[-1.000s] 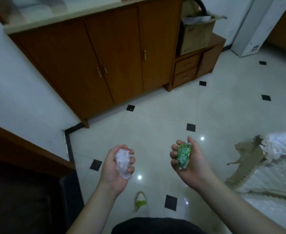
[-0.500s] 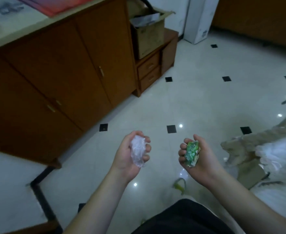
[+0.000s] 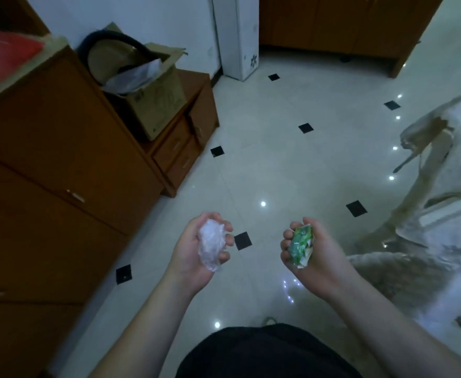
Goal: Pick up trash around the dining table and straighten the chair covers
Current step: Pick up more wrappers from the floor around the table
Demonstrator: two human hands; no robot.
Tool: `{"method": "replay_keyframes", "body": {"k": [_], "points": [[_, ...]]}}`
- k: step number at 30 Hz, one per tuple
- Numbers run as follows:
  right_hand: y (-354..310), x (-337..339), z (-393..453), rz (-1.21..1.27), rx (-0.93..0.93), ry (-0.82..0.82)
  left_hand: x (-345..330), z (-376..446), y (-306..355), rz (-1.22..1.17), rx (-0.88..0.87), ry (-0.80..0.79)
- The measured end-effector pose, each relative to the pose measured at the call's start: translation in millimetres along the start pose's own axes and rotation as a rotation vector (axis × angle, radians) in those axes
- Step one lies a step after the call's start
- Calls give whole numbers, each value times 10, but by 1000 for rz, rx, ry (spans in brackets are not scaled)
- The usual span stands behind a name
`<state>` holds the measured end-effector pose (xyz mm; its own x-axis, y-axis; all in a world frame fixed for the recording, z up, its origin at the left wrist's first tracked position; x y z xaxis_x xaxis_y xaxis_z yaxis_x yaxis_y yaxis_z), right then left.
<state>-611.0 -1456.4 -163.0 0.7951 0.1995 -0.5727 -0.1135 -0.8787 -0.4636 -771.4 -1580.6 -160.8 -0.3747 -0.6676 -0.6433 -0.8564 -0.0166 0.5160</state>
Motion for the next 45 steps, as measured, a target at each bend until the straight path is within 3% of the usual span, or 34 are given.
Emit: {"method": "replay_keyframes", "body": {"k": [8, 20, 30, 39, 45], "points": [[-704, -294, 874, -59, 181, 119, -234, 1224, 601, -8, 54, -23], [-1571, -628, 2109, 215, 295, 354, -984, 3134, 1527, 296, 370, -231], [-2758, -218, 2822, 391, 367, 360, -2294, 4547, 1336, 379, 514, -335], [-4493, 230, 3518, 333, 360, 332, -3838, 5688, 1080, 459, 478, -364], [-5461, 409, 4049, 377, 347, 332, -4500, 6550, 1171, 458, 481, -371]]}}
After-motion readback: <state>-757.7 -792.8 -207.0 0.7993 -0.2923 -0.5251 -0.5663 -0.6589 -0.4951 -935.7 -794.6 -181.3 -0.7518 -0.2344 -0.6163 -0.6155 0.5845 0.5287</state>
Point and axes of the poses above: each hand's wrist, its own z-axis towards the middle knuckle, its own x-axis out of the back of the hand, y = z × x, the point moved 1 cm from there along z, towards the middle knuckle, and after that the axes turned 5 degrees about -z, right-handed, at the moved point
